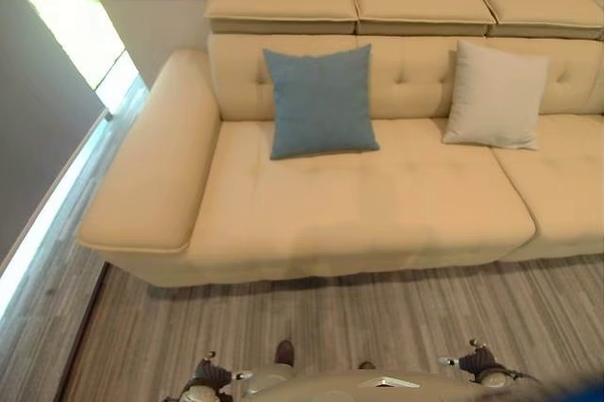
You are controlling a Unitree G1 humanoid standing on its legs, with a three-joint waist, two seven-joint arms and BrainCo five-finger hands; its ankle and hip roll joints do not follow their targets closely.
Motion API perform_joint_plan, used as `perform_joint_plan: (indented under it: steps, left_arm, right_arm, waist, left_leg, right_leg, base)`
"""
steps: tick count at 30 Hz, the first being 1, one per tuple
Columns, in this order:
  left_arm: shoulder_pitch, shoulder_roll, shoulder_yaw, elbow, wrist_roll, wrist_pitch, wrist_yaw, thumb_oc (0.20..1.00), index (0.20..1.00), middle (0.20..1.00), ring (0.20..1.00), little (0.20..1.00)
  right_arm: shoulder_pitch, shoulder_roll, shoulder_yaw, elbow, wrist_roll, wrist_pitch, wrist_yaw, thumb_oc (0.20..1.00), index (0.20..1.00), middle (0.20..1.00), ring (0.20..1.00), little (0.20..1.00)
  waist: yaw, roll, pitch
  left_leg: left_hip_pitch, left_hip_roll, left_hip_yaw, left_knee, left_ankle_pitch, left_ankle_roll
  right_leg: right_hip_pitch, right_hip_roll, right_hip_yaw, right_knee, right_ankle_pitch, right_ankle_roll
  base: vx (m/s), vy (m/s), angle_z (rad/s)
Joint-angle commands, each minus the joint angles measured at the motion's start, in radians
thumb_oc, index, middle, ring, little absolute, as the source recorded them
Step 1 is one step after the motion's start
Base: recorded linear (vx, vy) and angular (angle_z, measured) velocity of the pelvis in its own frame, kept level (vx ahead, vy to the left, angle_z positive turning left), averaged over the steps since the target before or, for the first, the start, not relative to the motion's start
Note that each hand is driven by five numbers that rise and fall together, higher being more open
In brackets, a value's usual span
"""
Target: Pick up all the scattered cushions and arrange them neatly on the sofa.
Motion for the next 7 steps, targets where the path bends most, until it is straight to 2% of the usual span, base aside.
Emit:
perform_joint_plan:
  steps: [1,7]
  left_arm:
    - [-0.066,0.003,0.011,0.012,0.025,-0.010,-0.008,1.000,1.000,1.000,1.000,1.000]
    - [-0.068,-0.003,-0.005,0.018,0.038,-0.009,-0.016,1.000,1.000,1.000,1.000,1.000]
  right_arm:
    - [-0.052,-0.029,0.018,0.010,-0.004,-0.018,-0.015,1.000,1.000,1.000,1.000,1.000]
    - [-0.045,-0.024,0.026,0.011,-0.003,-0.022,-0.017,1.000,1.000,1.000,1.000,1.000]
  waist:
    - [0.002,-0.041,0.019]
    - [-0.009,-0.032,0.015]
  left_leg:
    - [0.065,-0.066,-0.028,0.003,-0.126,0.020]
    - [0.082,-0.060,-0.022,-0.008,-0.124,0.013]
  right_leg:
    - [-0.015,-0.051,0.014,0.015,0.032,0.076]
    - [-0.006,-0.051,0.016,0.008,0.033,0.076]
  base:
    - [0.00,0.000,0.00]
    - [0.00,0.000,0.00]
